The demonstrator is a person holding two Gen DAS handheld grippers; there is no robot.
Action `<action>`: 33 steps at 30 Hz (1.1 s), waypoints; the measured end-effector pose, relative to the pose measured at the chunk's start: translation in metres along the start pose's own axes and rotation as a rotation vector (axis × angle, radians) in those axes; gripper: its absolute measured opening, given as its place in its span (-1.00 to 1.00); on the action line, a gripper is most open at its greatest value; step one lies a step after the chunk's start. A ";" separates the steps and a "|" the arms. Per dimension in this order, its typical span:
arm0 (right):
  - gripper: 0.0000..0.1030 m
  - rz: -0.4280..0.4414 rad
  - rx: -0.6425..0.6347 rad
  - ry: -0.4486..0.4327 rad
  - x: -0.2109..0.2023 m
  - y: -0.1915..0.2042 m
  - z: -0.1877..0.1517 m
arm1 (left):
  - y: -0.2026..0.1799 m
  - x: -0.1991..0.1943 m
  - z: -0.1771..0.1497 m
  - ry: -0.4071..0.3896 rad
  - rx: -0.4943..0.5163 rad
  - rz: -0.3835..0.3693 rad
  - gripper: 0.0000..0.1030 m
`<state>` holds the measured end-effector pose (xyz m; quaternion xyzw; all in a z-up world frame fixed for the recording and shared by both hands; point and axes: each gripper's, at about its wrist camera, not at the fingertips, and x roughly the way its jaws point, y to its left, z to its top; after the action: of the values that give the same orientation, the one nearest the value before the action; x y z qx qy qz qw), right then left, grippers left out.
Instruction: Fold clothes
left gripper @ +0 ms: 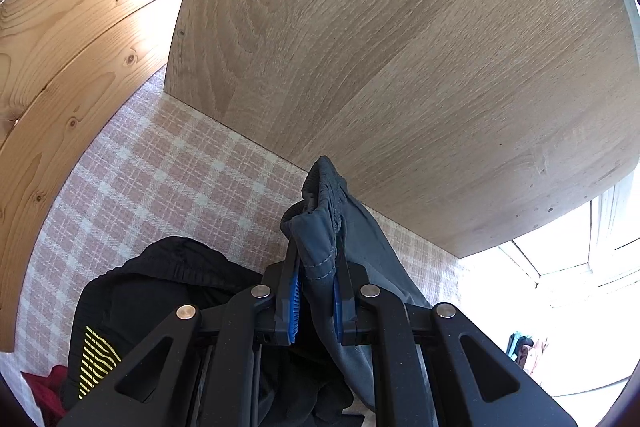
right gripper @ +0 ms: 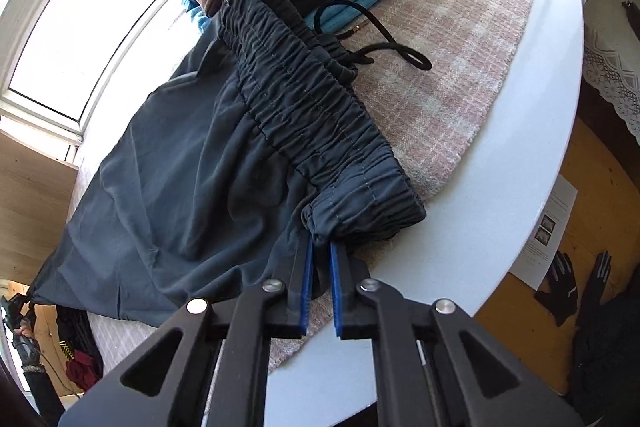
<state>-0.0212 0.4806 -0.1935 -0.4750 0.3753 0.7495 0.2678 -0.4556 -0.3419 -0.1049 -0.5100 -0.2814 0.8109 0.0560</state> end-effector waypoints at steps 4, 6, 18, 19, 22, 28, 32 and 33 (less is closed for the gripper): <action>-0.86 -0.057 -0.155 -0.058 -0.036 0.024 -0.002 | 0.008 -0.035 -0.001 -0.040 0.009 -0.022 -0.79; -0.86 -0.089 -0.195 -0.037 -0.053 0.016 -0.021 | 0.021 -0.060 -0.007 -0.067 0.015 -0.007 -0.79; -0.65 -0.255 -0.289 -0.039 -0.079 -0.017 -0.059 | 0.135 -0.071 -0.040 -0.028 -0.124 0.130 -0.79; -0.54 -0.246 -0.312 -0.073 -0.088 -0.010 -0.048 | 0.136 -0.067 -0.040 -0.022 -0.131 0.134 -0.79; 0.33 -0.201 -0.441 -0.150 -0.092 0.023 -0.014 | 0.136 -0.059 -0.039 -0.013 -0.139 0.150 -0.78; 0.33 -0.184 -0.637 -0.084 -0.017 0.074 0.037 | 0.131 -0.050 -0.040 0.007 -0.128 0.222 -0.78; -0.77 -0.045 -0.670 0.030 0.034 0.083 0.045 | 0.134 -0.046 -0.038 0.019 -0.150 0.241 -0.78; -0.87 -0.006 -0.658 0.050 0.033 0.081 0.040 | 0.134 -0.045 -0.039 0.023 -0.148 0.254 -0.78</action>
<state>-0.1167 0.4686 -0.1879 -0.5554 0.1178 0.8179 0.0929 -0.3748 -0.4553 -0.1507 -0.5534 -0.2729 0.7827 -0.0816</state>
